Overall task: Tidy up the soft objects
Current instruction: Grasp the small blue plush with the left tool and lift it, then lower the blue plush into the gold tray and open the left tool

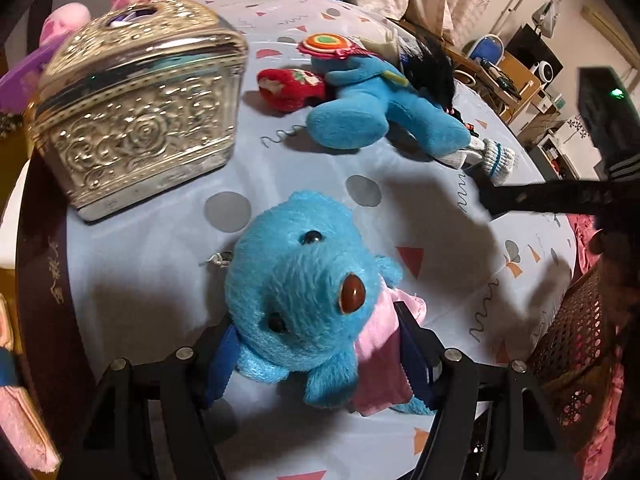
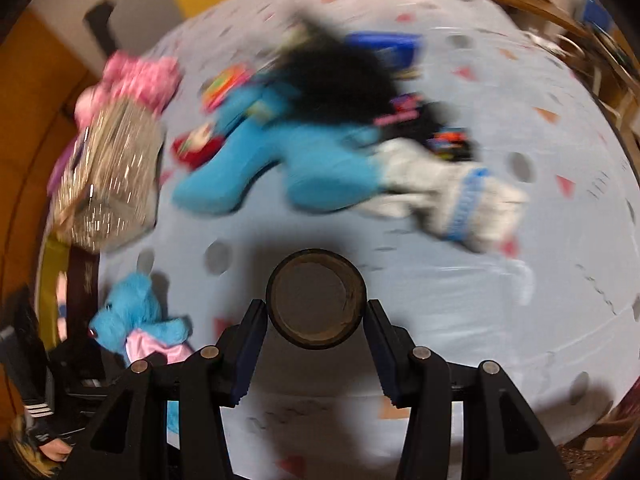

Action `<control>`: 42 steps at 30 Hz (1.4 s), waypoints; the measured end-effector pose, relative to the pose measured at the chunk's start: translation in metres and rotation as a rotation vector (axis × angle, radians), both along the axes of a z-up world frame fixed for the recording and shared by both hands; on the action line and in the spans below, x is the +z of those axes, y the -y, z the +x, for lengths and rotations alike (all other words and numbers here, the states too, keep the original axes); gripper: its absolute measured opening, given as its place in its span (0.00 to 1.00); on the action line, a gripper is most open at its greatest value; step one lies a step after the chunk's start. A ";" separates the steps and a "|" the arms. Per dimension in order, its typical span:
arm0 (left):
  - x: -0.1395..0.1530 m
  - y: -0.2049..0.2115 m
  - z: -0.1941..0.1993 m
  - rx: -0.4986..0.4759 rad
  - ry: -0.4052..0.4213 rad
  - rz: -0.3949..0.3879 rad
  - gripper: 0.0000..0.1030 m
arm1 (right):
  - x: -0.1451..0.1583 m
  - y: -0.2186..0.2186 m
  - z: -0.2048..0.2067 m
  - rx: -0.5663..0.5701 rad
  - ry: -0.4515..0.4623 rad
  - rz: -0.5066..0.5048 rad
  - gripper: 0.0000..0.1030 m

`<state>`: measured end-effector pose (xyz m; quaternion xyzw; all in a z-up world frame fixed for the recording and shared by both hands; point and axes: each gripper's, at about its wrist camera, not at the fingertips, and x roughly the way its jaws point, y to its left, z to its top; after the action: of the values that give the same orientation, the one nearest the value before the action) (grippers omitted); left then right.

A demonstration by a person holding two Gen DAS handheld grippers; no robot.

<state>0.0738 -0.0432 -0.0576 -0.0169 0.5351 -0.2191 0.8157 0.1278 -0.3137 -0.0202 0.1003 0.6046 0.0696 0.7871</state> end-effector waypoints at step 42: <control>0.104 -0.122 -0.006 0.306 0.277 -0.126 0.57 | -0.045 -0.075 0.022 0.030 0.004 -0.183 0.49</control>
<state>0.0679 0.0790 0.0461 -0.1185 0.3943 -0.1262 0.9025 0.1497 -0.2392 -0.0653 0.0189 0.6082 0.0259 0.7931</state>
